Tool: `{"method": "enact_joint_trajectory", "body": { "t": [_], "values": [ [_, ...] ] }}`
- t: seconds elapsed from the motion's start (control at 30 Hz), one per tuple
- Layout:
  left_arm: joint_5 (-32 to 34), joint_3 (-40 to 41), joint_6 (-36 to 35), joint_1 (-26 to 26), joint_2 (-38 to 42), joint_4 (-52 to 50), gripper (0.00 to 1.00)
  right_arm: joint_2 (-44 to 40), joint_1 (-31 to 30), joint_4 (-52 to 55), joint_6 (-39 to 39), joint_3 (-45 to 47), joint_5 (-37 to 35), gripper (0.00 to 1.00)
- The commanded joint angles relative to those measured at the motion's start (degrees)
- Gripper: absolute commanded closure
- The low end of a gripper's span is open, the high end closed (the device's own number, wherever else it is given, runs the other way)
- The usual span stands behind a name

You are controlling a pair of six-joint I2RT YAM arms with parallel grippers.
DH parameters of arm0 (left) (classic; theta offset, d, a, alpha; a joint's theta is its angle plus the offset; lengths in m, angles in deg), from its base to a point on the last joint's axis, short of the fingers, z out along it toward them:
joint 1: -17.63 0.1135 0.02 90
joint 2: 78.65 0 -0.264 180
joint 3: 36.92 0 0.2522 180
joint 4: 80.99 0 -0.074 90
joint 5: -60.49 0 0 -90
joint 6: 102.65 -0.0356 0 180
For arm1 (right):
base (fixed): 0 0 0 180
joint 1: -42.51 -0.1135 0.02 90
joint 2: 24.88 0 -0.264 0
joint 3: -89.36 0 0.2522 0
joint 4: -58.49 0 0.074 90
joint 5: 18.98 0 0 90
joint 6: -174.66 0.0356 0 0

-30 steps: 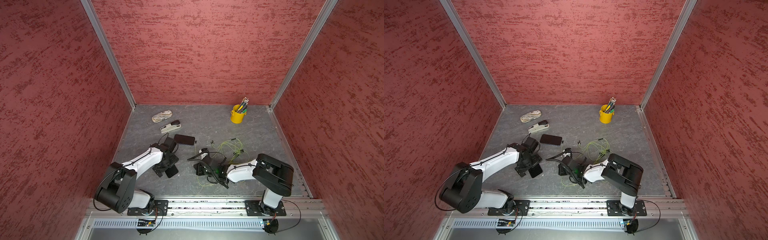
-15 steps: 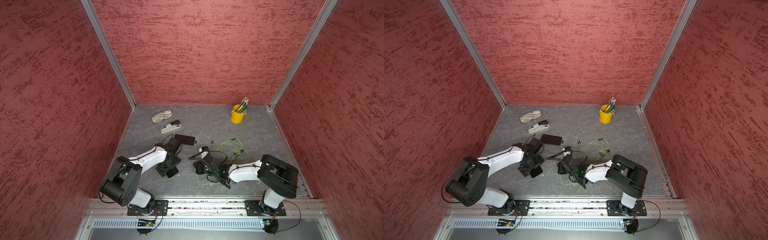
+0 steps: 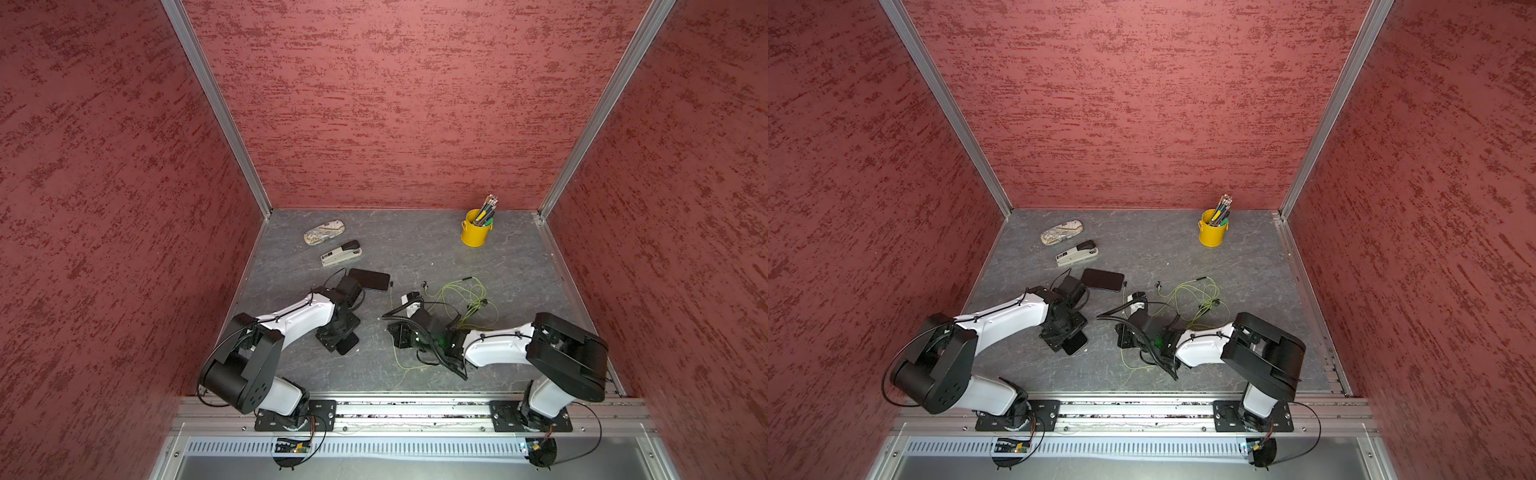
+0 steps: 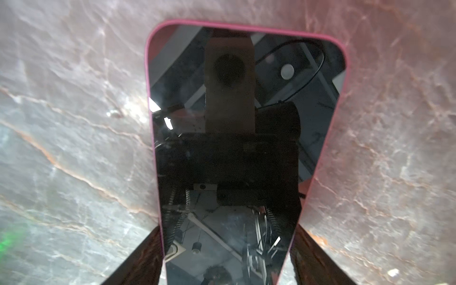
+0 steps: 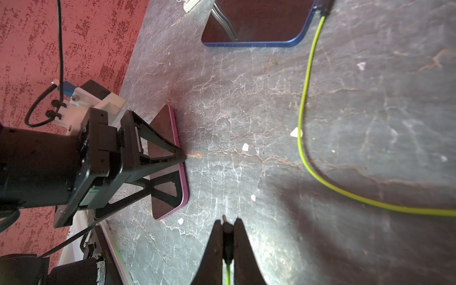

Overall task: Plug wired earphones into phones
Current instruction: Pick up the phone at the center of the board.

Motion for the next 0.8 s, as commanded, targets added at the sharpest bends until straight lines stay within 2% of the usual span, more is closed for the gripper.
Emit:
{"method": "enact_joint_trajectory", "body": {
  "t": [0.0,0.1,0.37,0.77],
  "values": [
    [-6.45,2.11,5.12,-0.66,-0.74,11.2,0.24,-1.43,-0.12,-4.74,2.42,1.64,-0.79,0.91],
    [-7.79,1.32,7.08,-0.72,-1.18,14.39,0.24,-1.36,-0.11,-8.76,4.07,3.16,0.42,0.92],
    [-10.51,-2.45,10.08,-0.8,-4.07,18.32,0.23,1.57,-0.09,-10.87,5.22,3.11,1.31,0.92],
    [-11.95,-1.68,15.39,-1.36,-4.73,21.76,0.22,7.35,-0.02,-17.62,9.11,3.66,-1.72,0.92]
  ]
}}
